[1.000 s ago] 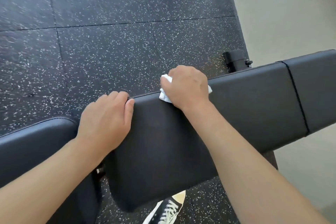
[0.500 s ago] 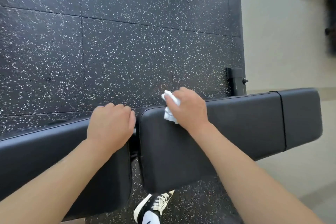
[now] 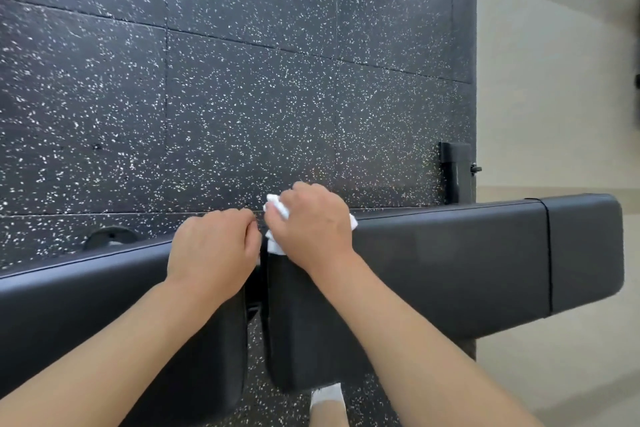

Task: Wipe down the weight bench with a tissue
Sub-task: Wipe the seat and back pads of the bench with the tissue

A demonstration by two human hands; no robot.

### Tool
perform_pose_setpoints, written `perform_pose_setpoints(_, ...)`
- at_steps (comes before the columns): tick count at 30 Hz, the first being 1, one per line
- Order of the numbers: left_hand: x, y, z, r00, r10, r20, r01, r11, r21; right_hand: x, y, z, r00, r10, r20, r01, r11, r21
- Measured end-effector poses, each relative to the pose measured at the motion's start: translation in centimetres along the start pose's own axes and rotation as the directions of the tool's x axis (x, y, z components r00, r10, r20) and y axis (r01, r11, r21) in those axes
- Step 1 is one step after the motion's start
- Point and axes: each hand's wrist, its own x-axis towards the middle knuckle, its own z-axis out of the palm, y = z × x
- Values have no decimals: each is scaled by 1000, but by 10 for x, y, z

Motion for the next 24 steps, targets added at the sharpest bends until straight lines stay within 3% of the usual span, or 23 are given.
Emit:
perform_pose_setpoints(3, 2, 8, 1, 997, -65, -29, 61, 990, -127, 2, 7, 4, 997, -68, 29, 66, 996, 67)
perform_pose_setpoints(8, 13, 71, 17, 1000, -27, 8, 28, 969, -244, -4, 72, -4, 997, -65, -45, 71, 987, 142)
perform_pose_setpoints(11, 27, 123, 32, 998, 60, -36, -60, 998, -4, -11, 141, -15, 984, -54, -172, 79, 987, 143)
perform_pose_setpoints(14, 47, 179, 44, 993, 108, 46, -114, 982, 154, -20, 215, -27, 950, -43, -309, 91, 986, 143)
perform_pose_setpoints(24, 102, 352, 102, 980, 199, 10, -199, 973, 115, -28, 430, -64, 945, 211, -252, -208, 977, 36)
